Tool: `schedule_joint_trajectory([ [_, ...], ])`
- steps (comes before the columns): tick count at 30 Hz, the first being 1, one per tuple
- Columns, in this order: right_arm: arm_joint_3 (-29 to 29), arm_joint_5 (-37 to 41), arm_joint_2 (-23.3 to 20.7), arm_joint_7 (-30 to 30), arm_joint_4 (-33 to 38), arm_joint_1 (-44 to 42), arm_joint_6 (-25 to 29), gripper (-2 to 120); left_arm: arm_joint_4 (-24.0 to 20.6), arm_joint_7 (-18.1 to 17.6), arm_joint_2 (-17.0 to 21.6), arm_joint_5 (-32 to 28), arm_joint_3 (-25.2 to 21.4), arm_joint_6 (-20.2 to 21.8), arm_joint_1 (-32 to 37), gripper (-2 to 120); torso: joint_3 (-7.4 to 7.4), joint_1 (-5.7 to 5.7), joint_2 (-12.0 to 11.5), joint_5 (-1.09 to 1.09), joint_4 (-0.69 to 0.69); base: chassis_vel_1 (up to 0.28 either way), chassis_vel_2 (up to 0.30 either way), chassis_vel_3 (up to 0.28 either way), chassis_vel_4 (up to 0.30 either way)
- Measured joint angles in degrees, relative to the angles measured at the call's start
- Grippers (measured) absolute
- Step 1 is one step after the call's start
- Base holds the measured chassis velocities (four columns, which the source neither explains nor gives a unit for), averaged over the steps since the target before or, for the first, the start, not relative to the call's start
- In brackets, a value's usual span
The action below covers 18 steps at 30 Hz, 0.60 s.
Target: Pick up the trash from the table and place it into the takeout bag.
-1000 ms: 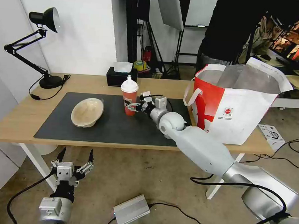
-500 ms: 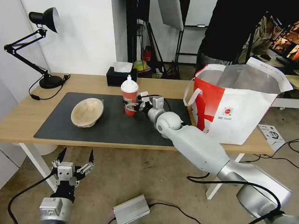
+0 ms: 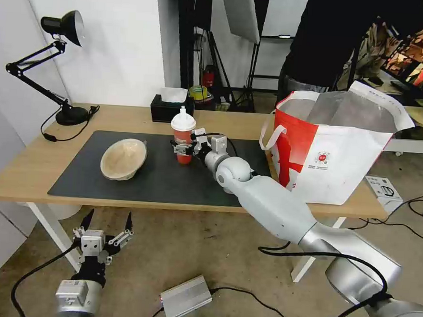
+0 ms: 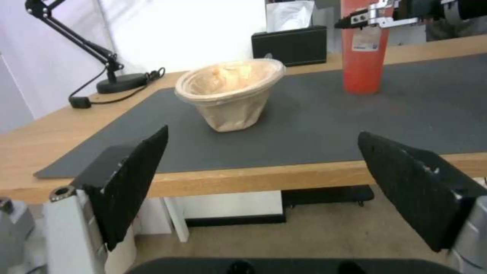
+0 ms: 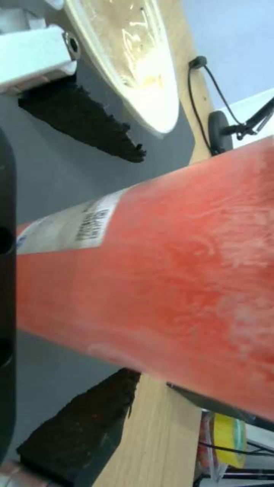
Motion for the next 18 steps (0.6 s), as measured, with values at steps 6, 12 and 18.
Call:
schedule_joint_trajectory([
  [6, 0.0, -0.3, 0.7, -0.3, -1.1, 0.1, 0.3, 100, 0.1, 0.0, 0.0, 0.0, 0.0, 0.0, -0.1, 100, 0.0, 0.0, 0.0, 0.0, 0.0, 0.0, 0.0, 0.0, 0.0],
  [12, 0.2, -0.8, 0.9, -0.5, -2.1, 0.1, 0.7, 99, 0.2, 0.0, 0.0, -0.1, 0.0, 0.0, -0.2, 100, 0.0, 0.0, 0.0, 0.0, 0.0, 0.0, 0.0, 0.0, 0.0],
  [18, 0.2, -1.0, 1.0, -0.6, -2.7, 0.1, 1.0, 95, 0.2, 0.0, 0.0, -0.1, 0.1, -0.1, -0.3, 100, 0.0, 0.0, 0.0, 0.01, 0.0, 0.0, 0.0, 0.0, 0.0],
])
